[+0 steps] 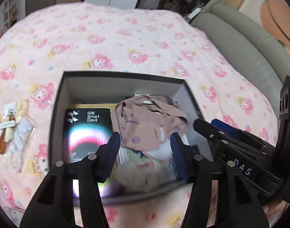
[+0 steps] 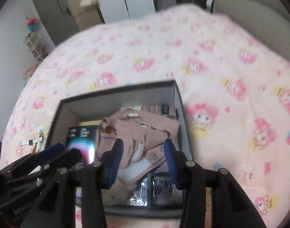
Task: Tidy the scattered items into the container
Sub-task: 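Withdraw the right tool from the box toward the remaining items, then position the right tool over the clear phone case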
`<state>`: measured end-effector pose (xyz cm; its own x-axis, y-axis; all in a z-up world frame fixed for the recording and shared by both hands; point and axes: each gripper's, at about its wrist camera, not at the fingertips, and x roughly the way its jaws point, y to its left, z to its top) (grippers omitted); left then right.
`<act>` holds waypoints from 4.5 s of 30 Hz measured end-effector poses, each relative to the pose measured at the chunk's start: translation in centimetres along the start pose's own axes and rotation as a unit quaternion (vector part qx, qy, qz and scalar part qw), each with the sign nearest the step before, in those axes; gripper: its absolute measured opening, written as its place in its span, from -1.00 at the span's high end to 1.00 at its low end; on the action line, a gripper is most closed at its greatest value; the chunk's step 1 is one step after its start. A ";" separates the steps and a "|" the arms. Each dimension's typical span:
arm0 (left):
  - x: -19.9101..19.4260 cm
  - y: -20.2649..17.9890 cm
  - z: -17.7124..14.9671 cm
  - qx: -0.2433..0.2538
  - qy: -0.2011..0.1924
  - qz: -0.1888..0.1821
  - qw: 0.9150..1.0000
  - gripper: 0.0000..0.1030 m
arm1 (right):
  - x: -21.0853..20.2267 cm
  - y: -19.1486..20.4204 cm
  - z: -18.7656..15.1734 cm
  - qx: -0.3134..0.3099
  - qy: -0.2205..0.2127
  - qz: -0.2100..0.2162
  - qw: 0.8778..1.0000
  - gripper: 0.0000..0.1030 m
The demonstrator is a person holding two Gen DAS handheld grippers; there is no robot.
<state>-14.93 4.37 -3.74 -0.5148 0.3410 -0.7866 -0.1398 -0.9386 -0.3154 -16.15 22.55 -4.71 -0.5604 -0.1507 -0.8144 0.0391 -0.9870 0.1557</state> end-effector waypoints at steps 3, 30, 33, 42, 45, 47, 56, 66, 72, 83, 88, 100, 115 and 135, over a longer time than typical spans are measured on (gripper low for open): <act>-2.6 -0.4 -1.5 0.012 -0.016 0.009 1.000 -0.08 | -2.0 2.1 -1.1 0.001 -0.026 -0.012 1.000 0.16; -13.1 7.0 -10.4 0.013 -0.029 0.027 0.999 -0.05 | -8.6 14.0 -10.1 -0.090 -0.037 0.015 0.995 0.17; -13.8 9.4 -10.9 -0.014 -0.030 0.040 0.999 -0.05 | -7.9 16.4 -10.2 -0.110 -0.034 0.025 0.993 0.17; -14.5 18.8 -12.5 -0.116 -0.019 0.085 0.989 -0.04 | -3.3 24.6 -10.1 -0.161 0.011 0.100 0.982 0.18; -13.2 22.5 -13.0 -0.172 -0.007 0.078 0.982 -0.05 | -0.5 26.9 -9.7 -0.171 0.047 0.144 0.974 0.18; -12.1 24.5 -13.1 -0.198 0.000 0.073 0.977 -0.05 | 1.5 28.0 -9.2 -0.161 0.070 0.152 0.973 0.18; -7.2 32.8 -11.7 -0.308 0.032 0.050 0.949 -0.04 | 9.1 32.1 -8.5 -0.170 0.133 0.130 0.968 0.18; 0.4 37.3 -9.0 -0.313 0.137 -0.001 0.940 -0.04 | 17.8 32.2 -9.1 -0.117 0.200 0.108 0.967 0.18; 2.6 38.0 -8.9 -0.327 0.152 -0.019 0.933 -0.06 | 18.8 32.9 -9.1 -0.125 0.209 0.147 0.959 0.20; 0.6 37.6 -9.1 -0.328 0.130 -0.052 0.934 0.33 | 16.5 34.7 -9.4 -0.157 0.213 0.184 0.947 0.50; -1.7 37.6 -10.2 -0.344 0.116 -0.038 0.931 0.34 | 13.5 37.5 -11.1 -0.215 0.204 0.212 0.931 0.51; -0.6 40.2 -10.0 -0.356 0.125 -0.051 0.924 0.00 | 15.6 31.6 -5.3 -0.126 0.160 0.110 0.973 0.23; 2.2 40.1 -9.2 -0.341 0.124 -0.079 0.929 0.26 | 21.3 29.7 -1.6 -0.032 0.126 0.102 0.986 0.18; -3.5 44.3 -14.3 -0.392 0.059 -0.054 0.916 0.24 | 22.1 35.6 -3.2 -0.118 0.175 0.195 0.958 0.14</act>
<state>-7.25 -37.62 -22.52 -0.4318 0.4773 -0.7653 0.4901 -0.5881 -0.6434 -24.46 -16.06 -18.92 -0.1557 -0.4782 -0.8643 0.3980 -0.8312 0.3882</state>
